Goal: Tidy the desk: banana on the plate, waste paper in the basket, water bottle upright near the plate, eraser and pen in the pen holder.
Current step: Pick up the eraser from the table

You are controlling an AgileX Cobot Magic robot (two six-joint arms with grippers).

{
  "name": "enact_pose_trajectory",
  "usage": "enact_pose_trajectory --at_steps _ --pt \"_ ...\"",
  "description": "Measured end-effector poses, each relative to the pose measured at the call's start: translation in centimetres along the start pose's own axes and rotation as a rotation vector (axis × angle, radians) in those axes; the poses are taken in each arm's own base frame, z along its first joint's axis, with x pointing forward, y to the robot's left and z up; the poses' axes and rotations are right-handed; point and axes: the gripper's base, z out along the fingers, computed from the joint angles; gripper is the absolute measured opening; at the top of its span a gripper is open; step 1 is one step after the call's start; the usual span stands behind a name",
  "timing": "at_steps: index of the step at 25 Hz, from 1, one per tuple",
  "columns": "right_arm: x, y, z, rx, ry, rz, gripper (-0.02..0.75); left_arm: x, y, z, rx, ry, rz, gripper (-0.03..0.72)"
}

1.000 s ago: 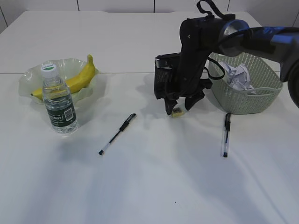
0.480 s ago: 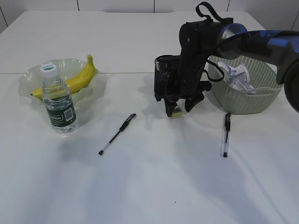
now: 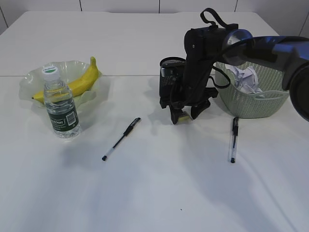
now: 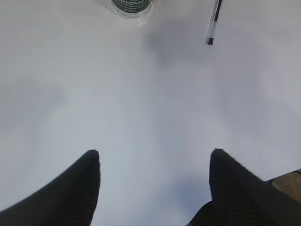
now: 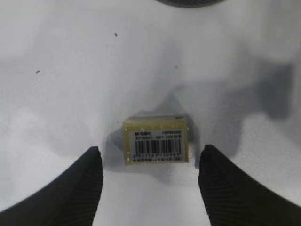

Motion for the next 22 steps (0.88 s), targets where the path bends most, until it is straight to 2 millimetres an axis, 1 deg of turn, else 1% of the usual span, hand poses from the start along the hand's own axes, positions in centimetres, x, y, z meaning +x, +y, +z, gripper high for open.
enact_pose_trajectory --at_steps 7,13,15,20,22 --pt "-0.15 0.02 0.02 -0.002 -0.016 0.003 0.449 -0.02 0.0 0.0 0.0 -0.002 0.0 0.523" --pt "-0.16 0.03 0.1 -0.003 -0.017 0.003 0.445 -0.02 0.0 0.0 0.0 -0.002 0.0 0.523" --pt "-0.16 0.03 0.1 -0.003 -0.017 0.003 0.421 -0.02 -0.01 0.0 0.002 -0.002 -0.001 0.523" --pt "-0.16 0.03 0.1 -0.003 -0.017 0.003 0.322 -0.02 -0.01 0.0 0.002 -0.002 -0.001 0.523" --pt "-0.16 0.03 0.1 -0.003 -0.017 0.003 0.307 -0.02 -0.01 0.0 0.002 -0.002 -0.001 0.523"
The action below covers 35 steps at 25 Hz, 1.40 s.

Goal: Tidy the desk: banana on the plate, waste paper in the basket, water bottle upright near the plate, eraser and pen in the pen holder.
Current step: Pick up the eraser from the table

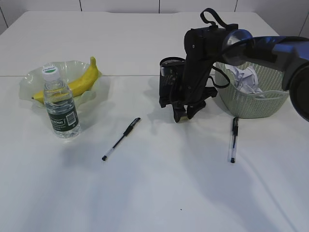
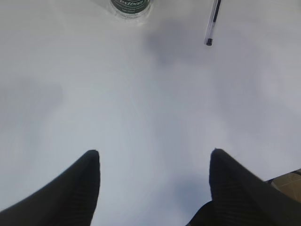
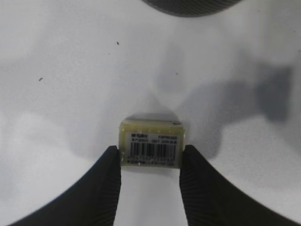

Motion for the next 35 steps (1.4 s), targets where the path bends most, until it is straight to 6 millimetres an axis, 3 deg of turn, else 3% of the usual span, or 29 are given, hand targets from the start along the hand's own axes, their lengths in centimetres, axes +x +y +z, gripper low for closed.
enact_pose_trajectory --at_steps 7,35 --pt "-0.03 0.0 -0.04 0.0 -0.002 0.0 0.251 0.0 0.0 0.0 0.0 0.0 0.0 0.523" --pt "0.21 0.0 -0.42 0.002 0.04 -0.007 0.242 0.0 -0.01 0.0 0.002 0.0 -0.001 0.523"
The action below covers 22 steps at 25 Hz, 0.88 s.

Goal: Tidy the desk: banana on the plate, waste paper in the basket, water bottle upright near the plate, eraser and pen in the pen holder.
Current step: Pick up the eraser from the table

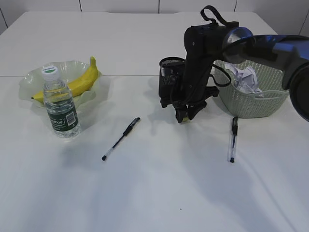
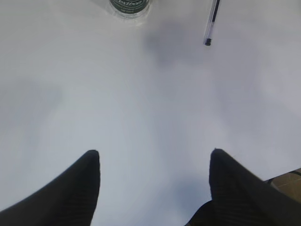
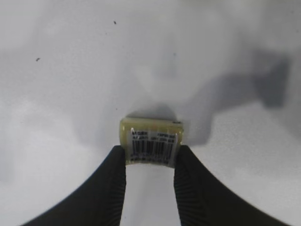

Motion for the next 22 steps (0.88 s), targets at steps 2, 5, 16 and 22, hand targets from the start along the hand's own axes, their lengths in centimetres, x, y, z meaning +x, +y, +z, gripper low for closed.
enact_pose_trajectory --at_steps 2,5,16,22 --pt "-0.2 0.0 -0.5 0.0 -0.008 -0.002 0.242 0.0 0.0 0.0 0.0 0.0 0.0 0.523" --pt "-0.7 0.1 -1.3 -0.001 -0.032 -0.006 0.242 0.0 0.0 0.0 0.0 0.0 0.0 0.523" --pt "-0.8 0.2 -4.2 -0.003 -0.074 -0.01 0.241 0.0 0.0 0.0 0.002 0.0 -0.001 0.523" --pt "-0.8 0.3 -6.5 -0.004 -0.118 -0.015 0.241 0.0 0.0 0.0 0.002 0.0 -0.001 0.522"
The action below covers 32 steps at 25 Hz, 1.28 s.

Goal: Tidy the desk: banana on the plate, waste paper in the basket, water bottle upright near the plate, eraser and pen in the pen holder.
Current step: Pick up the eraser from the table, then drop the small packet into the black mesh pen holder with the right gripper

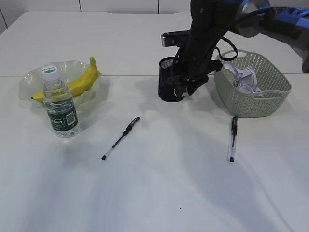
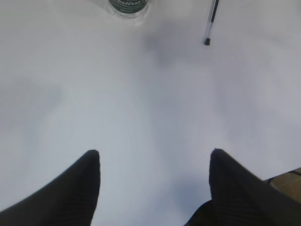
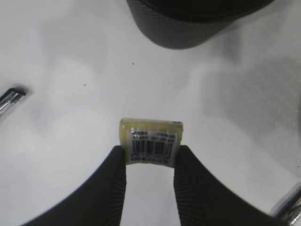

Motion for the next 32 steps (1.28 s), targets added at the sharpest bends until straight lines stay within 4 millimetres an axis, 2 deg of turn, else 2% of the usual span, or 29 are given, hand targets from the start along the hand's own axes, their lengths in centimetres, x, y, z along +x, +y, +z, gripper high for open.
enact_pose_trajectory --at_steps 7,18,22,32 --pt "-0.2 0.1 -2.9 0.0 -0.055 -0.004 0.24 0.0 0.0 0.0 0.0 0.0 0.0 0.522" --pt "-0.2 0.1 -6.0 0.007 -0.11 -0.009 0.24 0.0 0.0 0.0 0.0 0.003 0.0 0.522" --pt "-0.4 0.1 -6.6 0.01 -0.131 -0.01 0.24 0.0 0.0 0.0 0.0 0.003 0.0 0.522" --pt "-1.7 -0.2 -6.8 0.046 -0.266 0.01 0.24 0.0 0.0 0.0 0.0 0.003 0.0 0.522"
